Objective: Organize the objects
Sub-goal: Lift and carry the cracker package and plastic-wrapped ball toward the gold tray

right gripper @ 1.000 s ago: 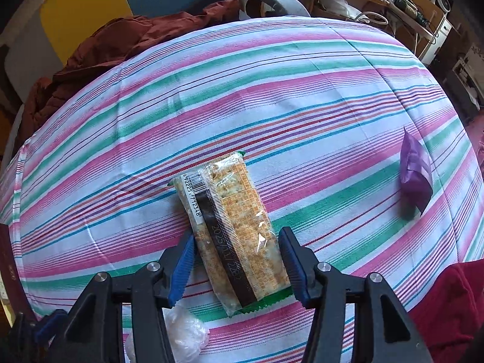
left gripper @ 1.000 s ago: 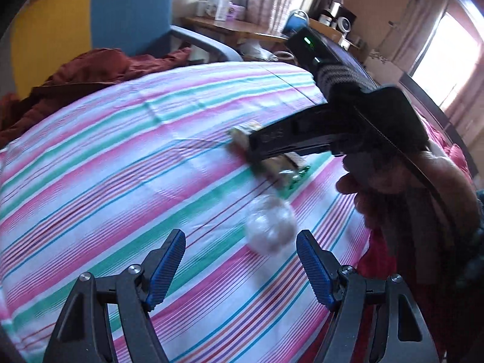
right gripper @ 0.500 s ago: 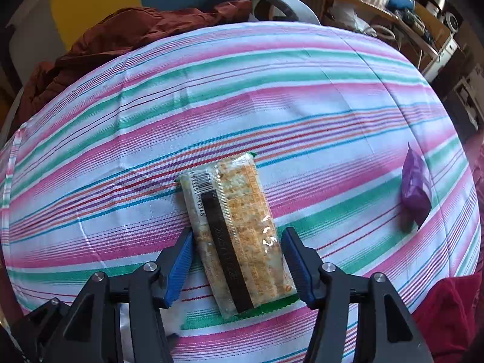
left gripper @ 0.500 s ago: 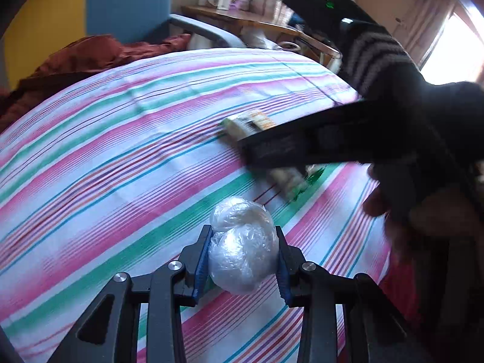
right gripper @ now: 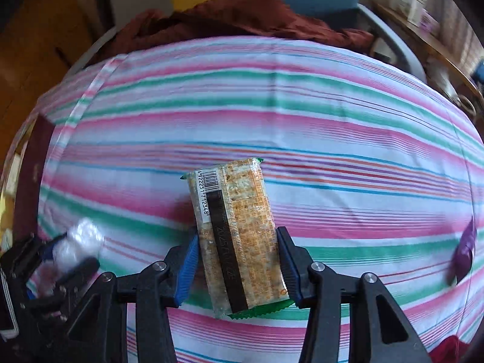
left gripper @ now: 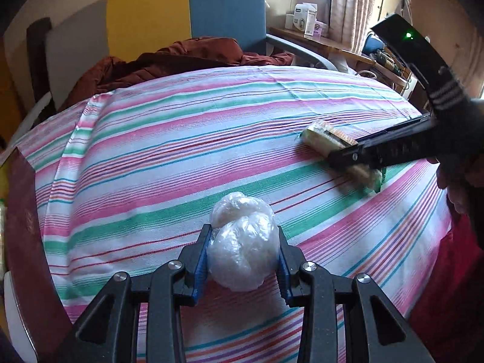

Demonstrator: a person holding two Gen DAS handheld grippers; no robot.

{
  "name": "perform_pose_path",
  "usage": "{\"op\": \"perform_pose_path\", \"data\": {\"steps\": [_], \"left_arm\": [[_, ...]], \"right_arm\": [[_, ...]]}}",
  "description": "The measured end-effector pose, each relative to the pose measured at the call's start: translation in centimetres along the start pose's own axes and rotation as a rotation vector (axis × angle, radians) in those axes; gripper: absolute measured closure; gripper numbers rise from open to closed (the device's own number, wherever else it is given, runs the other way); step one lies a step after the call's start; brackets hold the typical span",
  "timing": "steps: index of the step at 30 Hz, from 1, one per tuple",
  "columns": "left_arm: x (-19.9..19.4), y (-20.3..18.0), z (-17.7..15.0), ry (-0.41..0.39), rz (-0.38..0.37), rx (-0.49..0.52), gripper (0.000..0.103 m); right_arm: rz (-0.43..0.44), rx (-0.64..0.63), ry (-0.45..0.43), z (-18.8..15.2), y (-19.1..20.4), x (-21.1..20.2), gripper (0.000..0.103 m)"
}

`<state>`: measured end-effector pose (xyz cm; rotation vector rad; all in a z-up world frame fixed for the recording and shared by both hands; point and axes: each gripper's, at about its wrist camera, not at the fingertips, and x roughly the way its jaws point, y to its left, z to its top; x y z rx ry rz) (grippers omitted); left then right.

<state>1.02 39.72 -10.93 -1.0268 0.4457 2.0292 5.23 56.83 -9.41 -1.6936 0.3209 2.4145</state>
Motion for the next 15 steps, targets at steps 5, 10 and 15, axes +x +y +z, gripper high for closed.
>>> {"op": "perform_pose_path", "data": {"steps": [5, 10, 15], "left_arm": [[0.2, 0.2, 0.1, 0.0, -0.005, -0.026, 0.063], [0.4, 0.0, 0.1, -0.01, 0.001, -0.015, 0.063], [0.2, 0.0, -0.1, -0.018, -0.002, -0.017, 0.063]], "right_arm": [[-0.013, -0.011, -0.005, -0.9, 0.2, -0.2, 0.054], [-0.025, -0.029, -0.006, 1.9, 0.9, 2.2, 0.054], [-0.031, -0.038, -0.007, 2.3, 1.0, 2.1, 0.054]]}}
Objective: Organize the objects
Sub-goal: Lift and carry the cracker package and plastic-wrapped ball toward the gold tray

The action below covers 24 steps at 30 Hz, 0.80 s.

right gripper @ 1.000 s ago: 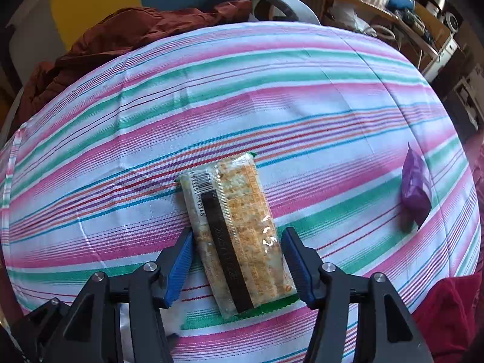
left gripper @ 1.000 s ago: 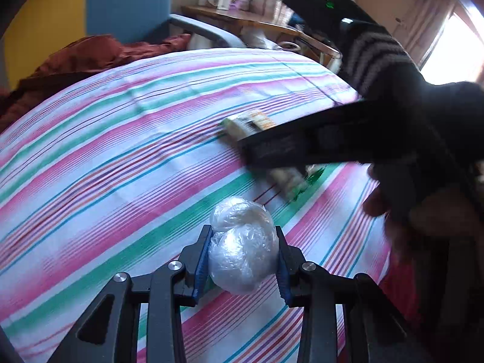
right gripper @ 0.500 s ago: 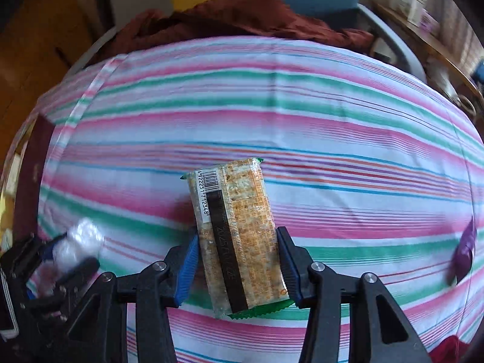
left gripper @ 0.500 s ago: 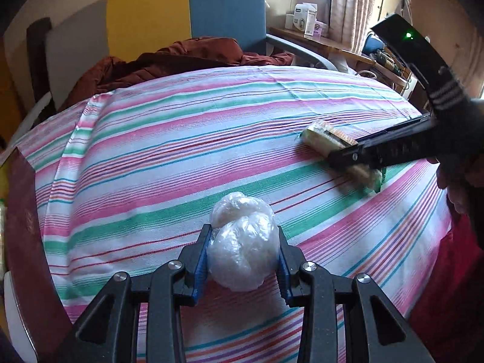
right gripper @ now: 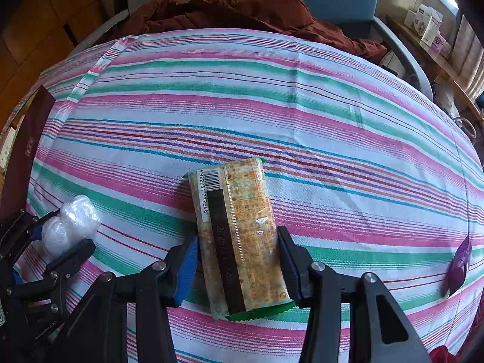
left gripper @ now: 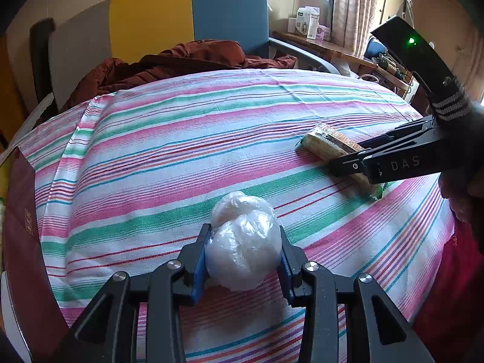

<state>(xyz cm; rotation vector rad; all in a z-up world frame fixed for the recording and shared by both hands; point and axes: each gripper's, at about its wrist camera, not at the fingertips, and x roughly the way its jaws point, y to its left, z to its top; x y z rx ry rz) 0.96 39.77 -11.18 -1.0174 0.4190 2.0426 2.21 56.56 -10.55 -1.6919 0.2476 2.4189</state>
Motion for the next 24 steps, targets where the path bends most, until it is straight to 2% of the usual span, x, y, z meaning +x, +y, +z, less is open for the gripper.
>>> {"op": "perform_pose_path", "data": {"steps": [24], "left_arm": [[0.1, -0.1, -0.1, -0.018, 0.006, 0.009, 0.063]], "right_arm": [[0.019, 0.03, -0.006, -0.3, -0.7, 0.0, 0.05]]}}
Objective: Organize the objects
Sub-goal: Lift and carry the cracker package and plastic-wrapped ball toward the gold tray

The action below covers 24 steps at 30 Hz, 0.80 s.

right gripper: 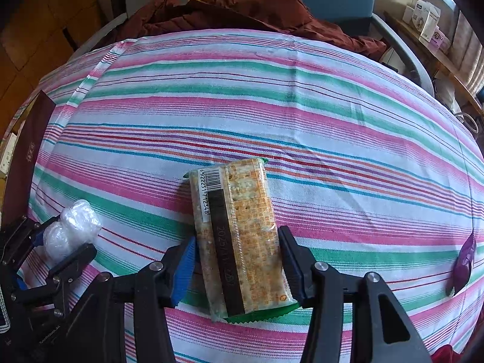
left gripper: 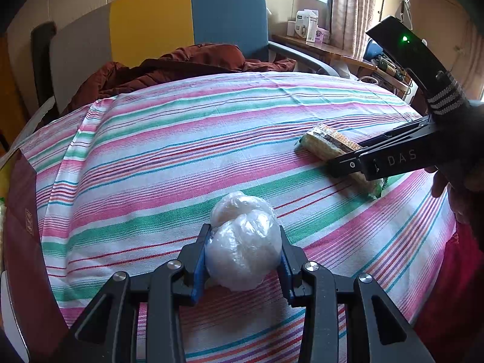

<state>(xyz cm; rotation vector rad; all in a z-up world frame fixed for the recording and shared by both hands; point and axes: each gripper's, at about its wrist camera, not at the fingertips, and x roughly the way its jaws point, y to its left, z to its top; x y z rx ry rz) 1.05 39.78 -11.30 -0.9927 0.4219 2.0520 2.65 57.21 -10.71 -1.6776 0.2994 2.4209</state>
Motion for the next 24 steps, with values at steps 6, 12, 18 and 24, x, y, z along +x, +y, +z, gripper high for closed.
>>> {"op": "perform_pose_path", "data": {"steps": [6, 12, 18, 24], "left_arm": [[0.0, 0.0, 0.0, -0.001, 0.001, 0.002, 0.063], [-0.6, -0.1, 0.1, 0.018, 0.01, 0.004, 0.066], [-3.3, 0.8, 0.4, -0.008, 0.021, -0.019, 0.066], [-7.3, 1.5, 0.1, -0.064, 0.018, -0.031, 0.066]], "right_arm": [[-0.015, -0.014, 0.001, 0.0, 0.2, -0.1, 0.05], [-0.028, -0.024, -0.003, -0.1, 0.4, -0.2, 0.051], [-0.035, -0.038, -0.014, -0.2, 0.4, -0.3, 0.051], [-0.054, -0.051, -0.032, -0.4, 0.7, -0.2, 0.051]]}}
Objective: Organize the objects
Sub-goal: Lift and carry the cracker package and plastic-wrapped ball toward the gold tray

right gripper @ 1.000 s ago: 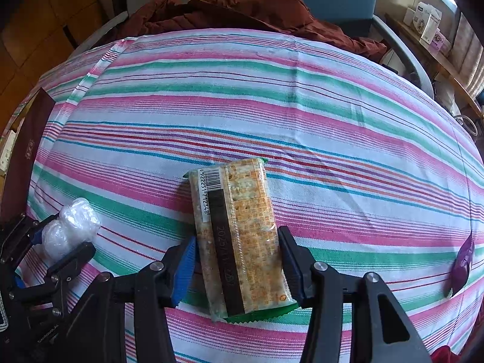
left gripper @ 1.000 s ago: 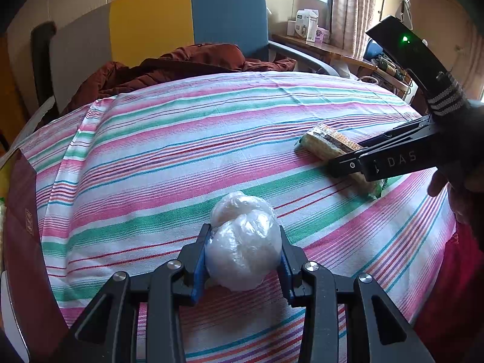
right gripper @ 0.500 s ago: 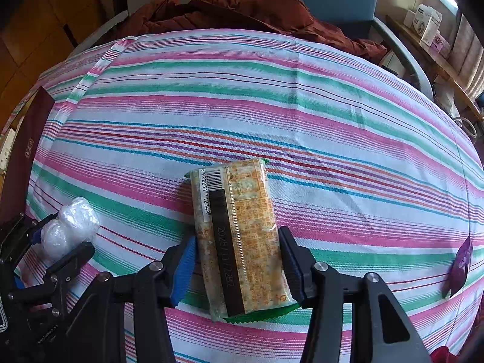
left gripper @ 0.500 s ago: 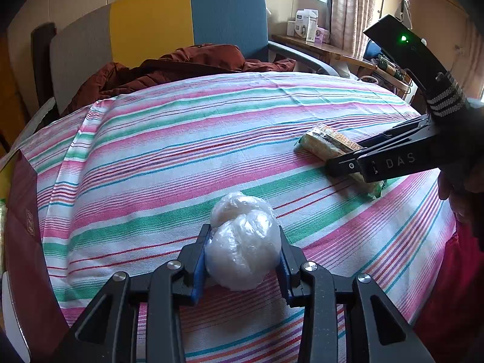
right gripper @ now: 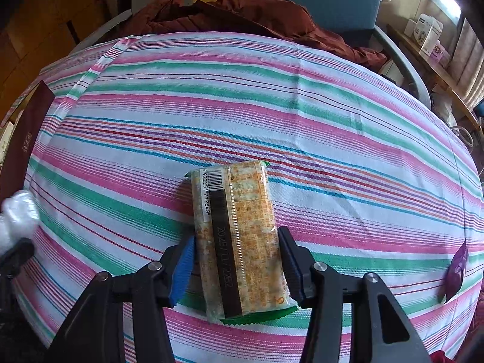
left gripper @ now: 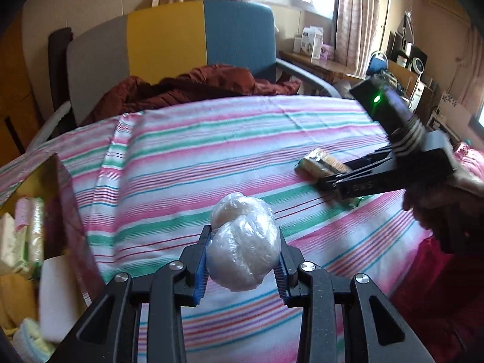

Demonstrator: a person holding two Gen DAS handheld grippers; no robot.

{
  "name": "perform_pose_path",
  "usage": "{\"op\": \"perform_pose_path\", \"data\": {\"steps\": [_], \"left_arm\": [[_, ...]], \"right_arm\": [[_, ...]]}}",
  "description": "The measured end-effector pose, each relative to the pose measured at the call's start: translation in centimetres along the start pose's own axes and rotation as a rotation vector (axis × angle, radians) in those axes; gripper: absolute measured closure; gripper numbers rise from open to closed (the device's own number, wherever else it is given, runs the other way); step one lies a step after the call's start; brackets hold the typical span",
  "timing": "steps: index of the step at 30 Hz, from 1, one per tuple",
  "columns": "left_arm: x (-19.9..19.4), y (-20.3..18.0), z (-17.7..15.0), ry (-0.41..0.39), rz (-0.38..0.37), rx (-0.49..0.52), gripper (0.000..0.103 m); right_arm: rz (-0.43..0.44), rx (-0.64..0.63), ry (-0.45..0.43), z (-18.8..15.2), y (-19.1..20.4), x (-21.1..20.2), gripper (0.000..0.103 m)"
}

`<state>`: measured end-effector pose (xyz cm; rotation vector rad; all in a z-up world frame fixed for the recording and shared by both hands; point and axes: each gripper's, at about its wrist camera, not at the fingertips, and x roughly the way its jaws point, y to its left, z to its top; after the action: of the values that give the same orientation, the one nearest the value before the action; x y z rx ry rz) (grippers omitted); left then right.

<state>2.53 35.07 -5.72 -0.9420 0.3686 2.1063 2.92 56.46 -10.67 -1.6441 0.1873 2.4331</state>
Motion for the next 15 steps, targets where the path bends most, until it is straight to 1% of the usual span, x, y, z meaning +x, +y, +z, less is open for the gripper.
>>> {"op": "perform_pose_path", "data": {"steps": [3, 8, 13, 15], "left_arm": [[-1.6, 0.5, -0.3, -0.016, 0.007, -0.001, 0.066], [-3.6, 2.1, -0.8, -0.034, 0.025, -0.033, 0.066], [-5.4, 3.3, -1.1, -0.059, 0.041, -0.051, 0.066], [-6.0, 3.9, -1.4, -0.067, 0.043, -0.063, 0.066]], "right_arm": [[-0.018, -0.012, -0.005, -0.1, 0.3, 0.0, 0.051], [-0.048, -0.012, 0.003, 0.0, 0.6, 0.1, 0.051], [-0.077, 0.004, 0.041, 0.3, 1.0, 0.1, 0.051], [-0.101, 0.009, 0.057, 0.6, 1.4, 0.1, 0.054]]}}
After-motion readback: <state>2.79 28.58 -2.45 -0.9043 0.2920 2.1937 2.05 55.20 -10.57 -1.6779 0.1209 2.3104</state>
